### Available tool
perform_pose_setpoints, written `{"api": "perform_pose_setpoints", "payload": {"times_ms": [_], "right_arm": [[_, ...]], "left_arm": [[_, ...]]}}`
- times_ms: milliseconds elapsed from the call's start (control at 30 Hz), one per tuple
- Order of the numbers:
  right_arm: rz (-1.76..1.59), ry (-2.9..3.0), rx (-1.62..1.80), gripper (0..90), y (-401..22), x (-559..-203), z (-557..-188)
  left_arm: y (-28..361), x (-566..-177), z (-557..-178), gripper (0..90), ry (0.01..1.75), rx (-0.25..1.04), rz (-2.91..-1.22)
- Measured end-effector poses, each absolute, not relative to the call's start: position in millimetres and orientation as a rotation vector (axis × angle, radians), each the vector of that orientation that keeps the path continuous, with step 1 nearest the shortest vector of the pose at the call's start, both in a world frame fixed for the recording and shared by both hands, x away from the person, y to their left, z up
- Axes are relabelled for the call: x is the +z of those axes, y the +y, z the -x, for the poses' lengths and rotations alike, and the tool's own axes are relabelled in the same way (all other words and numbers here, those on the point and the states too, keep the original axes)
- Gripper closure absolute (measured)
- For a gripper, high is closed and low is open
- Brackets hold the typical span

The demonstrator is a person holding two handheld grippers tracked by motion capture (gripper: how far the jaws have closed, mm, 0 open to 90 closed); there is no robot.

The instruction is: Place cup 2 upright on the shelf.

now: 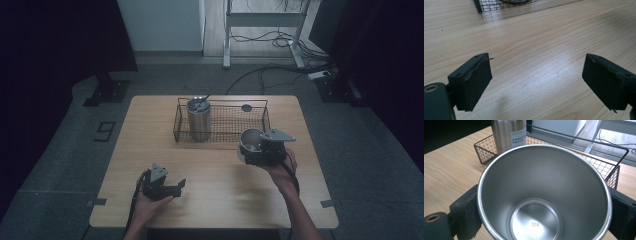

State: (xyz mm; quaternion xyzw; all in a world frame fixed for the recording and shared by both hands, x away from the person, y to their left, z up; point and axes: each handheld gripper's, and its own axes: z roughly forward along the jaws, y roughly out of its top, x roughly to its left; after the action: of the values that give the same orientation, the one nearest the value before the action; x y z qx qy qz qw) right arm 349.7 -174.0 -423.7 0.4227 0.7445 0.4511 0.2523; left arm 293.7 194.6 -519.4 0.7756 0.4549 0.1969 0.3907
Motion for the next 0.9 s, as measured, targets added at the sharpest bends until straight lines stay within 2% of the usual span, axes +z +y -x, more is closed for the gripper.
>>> {"api": "perform_pose_setpoints", "payload": {"times_ms": [167,900], "right_arm": [[-1.142,2.026,1.222,6.7,-173.5,-420.4,-353.8],[-1.125,2.038,1.208,6.7,-165.8,-401.0,-375.2]], "left_arm": [[194.7,-517.6,-293.5,8.9,1.148,0.451,-1.950],[196.7,-520.7,-295.2,8.8,1.166,0.467,-1.954]]}}
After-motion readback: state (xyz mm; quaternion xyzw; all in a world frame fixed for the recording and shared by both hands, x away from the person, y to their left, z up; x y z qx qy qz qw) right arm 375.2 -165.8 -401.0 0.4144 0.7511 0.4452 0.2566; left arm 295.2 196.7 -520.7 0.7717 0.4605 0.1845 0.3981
